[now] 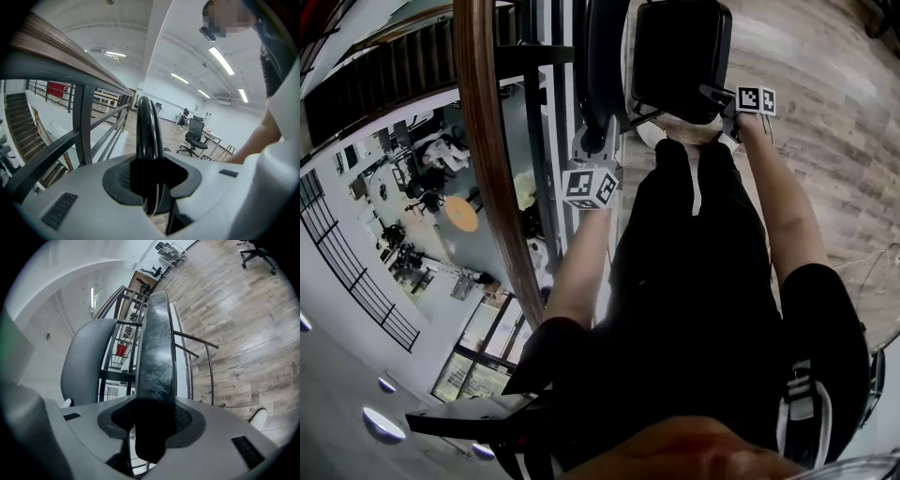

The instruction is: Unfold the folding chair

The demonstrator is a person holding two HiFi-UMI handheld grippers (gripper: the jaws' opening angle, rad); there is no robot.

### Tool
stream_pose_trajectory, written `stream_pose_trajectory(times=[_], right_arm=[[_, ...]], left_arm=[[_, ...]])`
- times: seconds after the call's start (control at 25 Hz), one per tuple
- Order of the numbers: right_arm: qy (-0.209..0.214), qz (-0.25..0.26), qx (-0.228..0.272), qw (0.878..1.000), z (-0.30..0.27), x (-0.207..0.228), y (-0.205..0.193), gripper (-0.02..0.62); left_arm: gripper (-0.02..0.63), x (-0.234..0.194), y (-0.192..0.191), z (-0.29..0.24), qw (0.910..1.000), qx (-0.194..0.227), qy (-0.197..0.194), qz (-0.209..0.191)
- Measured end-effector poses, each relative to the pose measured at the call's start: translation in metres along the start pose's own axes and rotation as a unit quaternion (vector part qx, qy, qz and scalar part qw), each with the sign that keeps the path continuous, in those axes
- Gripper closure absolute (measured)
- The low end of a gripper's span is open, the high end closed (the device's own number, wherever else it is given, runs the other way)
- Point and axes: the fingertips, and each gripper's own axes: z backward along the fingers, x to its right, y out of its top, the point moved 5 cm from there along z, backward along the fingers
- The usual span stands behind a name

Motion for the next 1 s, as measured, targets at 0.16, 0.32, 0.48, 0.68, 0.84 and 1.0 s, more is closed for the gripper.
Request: stream_pose_trajectory(times=[0.16,0.32,0.48,0.68,0.84,1.0], right_arm=[[0.043,-0.005,0.0,0.999,0.007,0.03,-0.001,0.425],[0.046,0.007,0.0,0.999,0.025,0.066,-0.003,0.425],[0.05,-0.011,-0.009,0.999,0.033,0.098,-0.008,0.425],[0.168,-0.03,0.006,0.985,0.031,0.108,-0.007,0.426],[0.201,-0.036,0.005,0.979,0.033,0.137,-0.01,0.425],[0.195,-0.046,-0.005,0.98,0.048,0.19,-0.012,0.425]], left_arm=[[0.508,-0.013,-0.009,-0.002,0.9999,0.0,-0.005,0.014],[0.508,-0.018,-0.02,-0.006,0.9995,-0.005,-0.004,0.031],[0.508,-0.022,-0.031,-0.01,0.999,-0.008,-0.007,0.043],[0.508,-0.031,-0.039,-0.014,0.9981,-0.012,-0.013,0.06],[0.508,-0.033,-0.049,-0.016,0.9975,-0.014,-0.011,0.068],[0.506,-0.026,-0.067,-0.032,0.9965,-0.018,-0.012,0.08]])
